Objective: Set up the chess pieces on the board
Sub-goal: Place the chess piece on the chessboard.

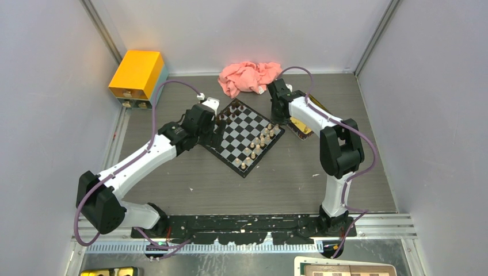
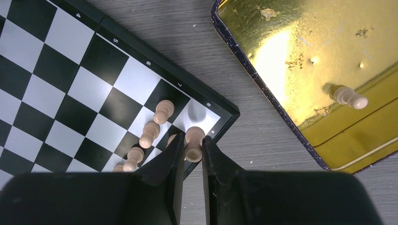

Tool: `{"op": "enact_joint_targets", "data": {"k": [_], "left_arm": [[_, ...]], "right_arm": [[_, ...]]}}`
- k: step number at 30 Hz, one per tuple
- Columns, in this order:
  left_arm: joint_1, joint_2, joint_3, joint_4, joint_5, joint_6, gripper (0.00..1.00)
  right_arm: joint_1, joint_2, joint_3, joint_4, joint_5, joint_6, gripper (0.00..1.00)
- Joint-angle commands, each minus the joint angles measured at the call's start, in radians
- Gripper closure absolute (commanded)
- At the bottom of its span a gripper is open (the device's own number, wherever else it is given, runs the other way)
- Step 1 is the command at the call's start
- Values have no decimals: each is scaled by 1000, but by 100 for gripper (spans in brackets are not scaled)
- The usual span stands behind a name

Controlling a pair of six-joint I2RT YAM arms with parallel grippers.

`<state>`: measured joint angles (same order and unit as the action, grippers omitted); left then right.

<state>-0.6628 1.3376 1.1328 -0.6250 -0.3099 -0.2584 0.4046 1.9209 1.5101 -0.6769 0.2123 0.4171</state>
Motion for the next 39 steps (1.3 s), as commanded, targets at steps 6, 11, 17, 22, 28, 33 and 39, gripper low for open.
{"op": "enact_joint_targets", "data": {"k": [6,11,17,22,28,33,39], "left_arm": [[2,-9,8,26,0,-7,0],[2,-5,10,28,2,-7,0],[3,-5,7,27,2,-7,0],[3,-5,6,28,2,-8,0],[2,-4,5,28,3,-8,0],[3,-3,3,28,3,-7,0],[3,-2,2,31,5,-7,0]], "right_arm": [[-14,-1,15,53,-3,6,99],[-16,11,10,56,-10,8,99],[-19,21,-2,71,-22,11,97],[-21,29,-3,76,-29,13,95],[-21,41,-6,76,-31,13,93],[-20,46,-7,74,-33,14,91],[-20,47,-9,70,-32,14,81]]}}
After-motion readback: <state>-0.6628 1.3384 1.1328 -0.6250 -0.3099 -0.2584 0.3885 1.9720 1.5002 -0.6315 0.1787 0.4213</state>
